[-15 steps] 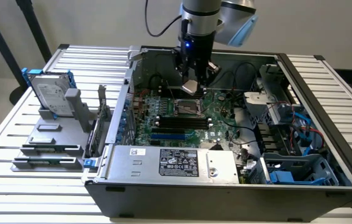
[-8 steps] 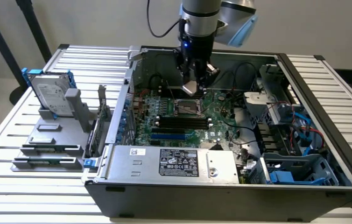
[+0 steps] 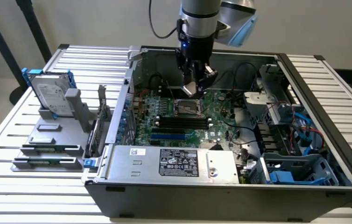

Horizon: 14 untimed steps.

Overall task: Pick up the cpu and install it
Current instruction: 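Place the cpu into insertion slot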

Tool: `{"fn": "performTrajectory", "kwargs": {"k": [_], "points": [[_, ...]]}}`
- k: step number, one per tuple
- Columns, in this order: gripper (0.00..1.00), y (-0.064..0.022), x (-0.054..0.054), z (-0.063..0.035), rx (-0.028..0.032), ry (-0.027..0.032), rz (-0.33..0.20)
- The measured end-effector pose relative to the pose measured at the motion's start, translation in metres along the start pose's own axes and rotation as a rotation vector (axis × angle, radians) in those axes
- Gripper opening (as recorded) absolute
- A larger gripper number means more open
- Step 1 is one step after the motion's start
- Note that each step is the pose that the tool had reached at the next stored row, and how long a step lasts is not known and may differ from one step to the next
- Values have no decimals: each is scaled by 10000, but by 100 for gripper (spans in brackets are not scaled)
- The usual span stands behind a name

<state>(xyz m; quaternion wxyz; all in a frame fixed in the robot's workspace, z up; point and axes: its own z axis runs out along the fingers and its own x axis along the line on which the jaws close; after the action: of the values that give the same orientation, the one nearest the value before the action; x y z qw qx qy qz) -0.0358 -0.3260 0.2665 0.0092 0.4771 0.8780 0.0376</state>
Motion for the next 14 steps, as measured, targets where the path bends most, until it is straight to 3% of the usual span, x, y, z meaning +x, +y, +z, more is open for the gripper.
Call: {"fn": "performTrajectory", "kwargs": {"k": [9, 14], "points": [[55, -6, -1, 72, -10, -124, 1354], [55, -12, 0, 122, 35, -190, 1922]]}}
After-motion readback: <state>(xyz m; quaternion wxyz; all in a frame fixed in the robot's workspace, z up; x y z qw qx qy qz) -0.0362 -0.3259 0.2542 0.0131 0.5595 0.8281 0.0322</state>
